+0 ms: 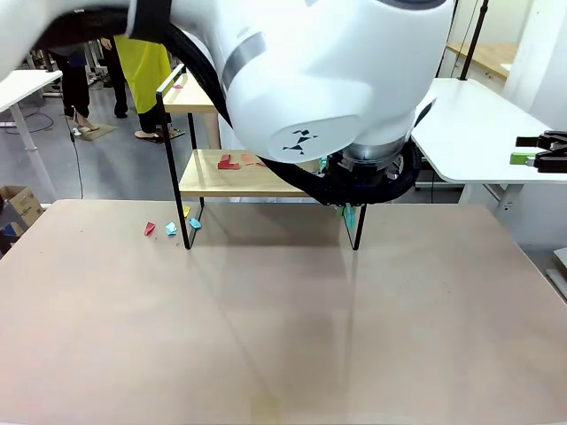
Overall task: Clean the shelf.
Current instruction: Clean the specific section of the Shelf indicated by the human with the Duster.
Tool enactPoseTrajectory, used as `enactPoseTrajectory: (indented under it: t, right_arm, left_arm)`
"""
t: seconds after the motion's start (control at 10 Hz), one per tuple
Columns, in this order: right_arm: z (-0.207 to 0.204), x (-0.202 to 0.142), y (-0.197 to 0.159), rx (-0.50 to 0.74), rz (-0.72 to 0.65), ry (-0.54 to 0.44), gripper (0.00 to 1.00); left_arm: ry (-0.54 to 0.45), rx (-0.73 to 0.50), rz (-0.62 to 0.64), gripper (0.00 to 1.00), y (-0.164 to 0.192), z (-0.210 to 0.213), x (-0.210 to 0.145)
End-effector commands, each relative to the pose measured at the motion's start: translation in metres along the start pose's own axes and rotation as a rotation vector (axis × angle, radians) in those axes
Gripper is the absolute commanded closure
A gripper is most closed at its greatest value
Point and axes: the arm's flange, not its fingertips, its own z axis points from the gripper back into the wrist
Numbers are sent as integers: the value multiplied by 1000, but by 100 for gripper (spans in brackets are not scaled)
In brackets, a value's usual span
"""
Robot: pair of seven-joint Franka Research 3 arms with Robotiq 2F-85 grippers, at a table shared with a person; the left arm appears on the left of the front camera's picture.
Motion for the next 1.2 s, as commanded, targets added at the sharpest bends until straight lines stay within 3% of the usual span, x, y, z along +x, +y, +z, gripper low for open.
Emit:
enactPoseTrajectory:
  t: [0.0,0.5,1.1]
  right_arm:
    - [-2,3,0,-7,5,-2,0]
    - [-2,3,0,-7,5,-2,0]
    - [-2,3,0,-7,5,-2,0]
  left_arm:
    - [-11,5,37,87,-5,-18,0]
    - [24,8,19,87,3,-29,4]
    - [135,57,52,87,75,-32,14]
